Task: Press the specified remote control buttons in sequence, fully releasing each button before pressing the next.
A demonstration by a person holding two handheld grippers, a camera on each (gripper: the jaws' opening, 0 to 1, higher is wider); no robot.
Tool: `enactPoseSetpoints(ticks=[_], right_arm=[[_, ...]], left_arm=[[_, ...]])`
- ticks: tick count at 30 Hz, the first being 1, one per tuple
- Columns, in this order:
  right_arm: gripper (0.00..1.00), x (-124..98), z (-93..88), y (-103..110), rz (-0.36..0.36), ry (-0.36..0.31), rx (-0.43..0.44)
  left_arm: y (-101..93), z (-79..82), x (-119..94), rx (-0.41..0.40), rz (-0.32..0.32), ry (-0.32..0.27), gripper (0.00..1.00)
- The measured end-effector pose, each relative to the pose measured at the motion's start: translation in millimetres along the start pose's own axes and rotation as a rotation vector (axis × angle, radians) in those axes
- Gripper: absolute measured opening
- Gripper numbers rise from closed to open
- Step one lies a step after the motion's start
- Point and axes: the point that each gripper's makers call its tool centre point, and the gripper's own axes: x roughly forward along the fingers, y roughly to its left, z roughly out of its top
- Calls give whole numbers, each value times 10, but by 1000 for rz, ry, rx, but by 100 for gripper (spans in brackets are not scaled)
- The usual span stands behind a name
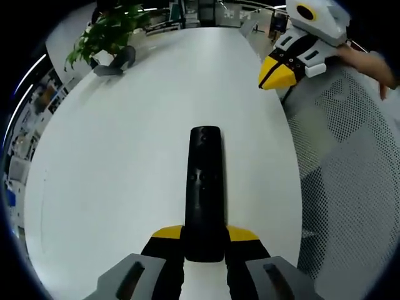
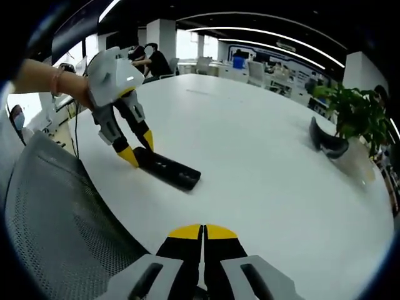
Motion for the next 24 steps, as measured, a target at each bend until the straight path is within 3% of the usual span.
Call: enactPoseSetpoints(ticks=[24], right_arm=[[0,15,-81,-12,-6,45,-9]], left_arm=[[-172,1,3,30,-14,-41,23]])
